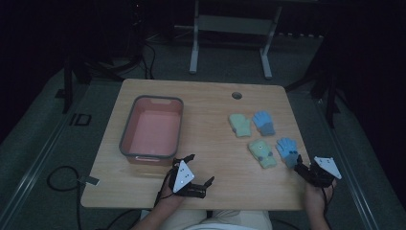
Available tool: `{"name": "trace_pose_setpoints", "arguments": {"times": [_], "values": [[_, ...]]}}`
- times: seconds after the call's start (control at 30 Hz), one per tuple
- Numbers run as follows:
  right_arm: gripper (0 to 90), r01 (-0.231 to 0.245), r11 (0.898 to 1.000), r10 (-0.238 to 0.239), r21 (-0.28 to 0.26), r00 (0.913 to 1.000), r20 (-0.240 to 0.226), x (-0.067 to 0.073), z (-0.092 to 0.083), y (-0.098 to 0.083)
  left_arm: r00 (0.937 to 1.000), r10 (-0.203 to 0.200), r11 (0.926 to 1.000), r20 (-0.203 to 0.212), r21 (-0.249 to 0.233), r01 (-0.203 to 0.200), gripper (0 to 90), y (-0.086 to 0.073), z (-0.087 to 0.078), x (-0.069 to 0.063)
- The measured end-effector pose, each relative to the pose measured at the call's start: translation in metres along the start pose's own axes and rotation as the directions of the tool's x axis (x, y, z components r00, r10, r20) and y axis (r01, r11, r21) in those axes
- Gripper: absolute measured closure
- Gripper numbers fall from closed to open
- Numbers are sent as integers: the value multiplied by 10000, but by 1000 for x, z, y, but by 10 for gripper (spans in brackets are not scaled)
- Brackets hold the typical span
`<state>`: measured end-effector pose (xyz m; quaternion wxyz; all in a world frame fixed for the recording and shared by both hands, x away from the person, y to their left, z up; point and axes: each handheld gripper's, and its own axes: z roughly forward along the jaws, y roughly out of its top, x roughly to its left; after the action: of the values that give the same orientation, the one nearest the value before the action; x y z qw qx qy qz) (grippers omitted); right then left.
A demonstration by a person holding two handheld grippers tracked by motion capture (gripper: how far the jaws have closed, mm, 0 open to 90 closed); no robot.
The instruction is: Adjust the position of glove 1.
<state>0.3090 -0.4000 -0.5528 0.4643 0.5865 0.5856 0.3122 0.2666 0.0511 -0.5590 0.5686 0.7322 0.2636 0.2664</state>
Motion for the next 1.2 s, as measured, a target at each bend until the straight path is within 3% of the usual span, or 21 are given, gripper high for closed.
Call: {"name": "trace_pose_setpoints", "arguments": {"times": [0.4, 1.2], "values": [[100, 89, 9996, -94, 271, 9998, 184, 1, 3, 1, 9999, 54, 10000, 146, -32, -53, 0, 0, 0, 0], [100, 285, 9985, -280, 457, 9995, -111, 2, 4, 4, 9999, 35, 9999, 117, -105, -34, 0, 0, -1, 0]]}}
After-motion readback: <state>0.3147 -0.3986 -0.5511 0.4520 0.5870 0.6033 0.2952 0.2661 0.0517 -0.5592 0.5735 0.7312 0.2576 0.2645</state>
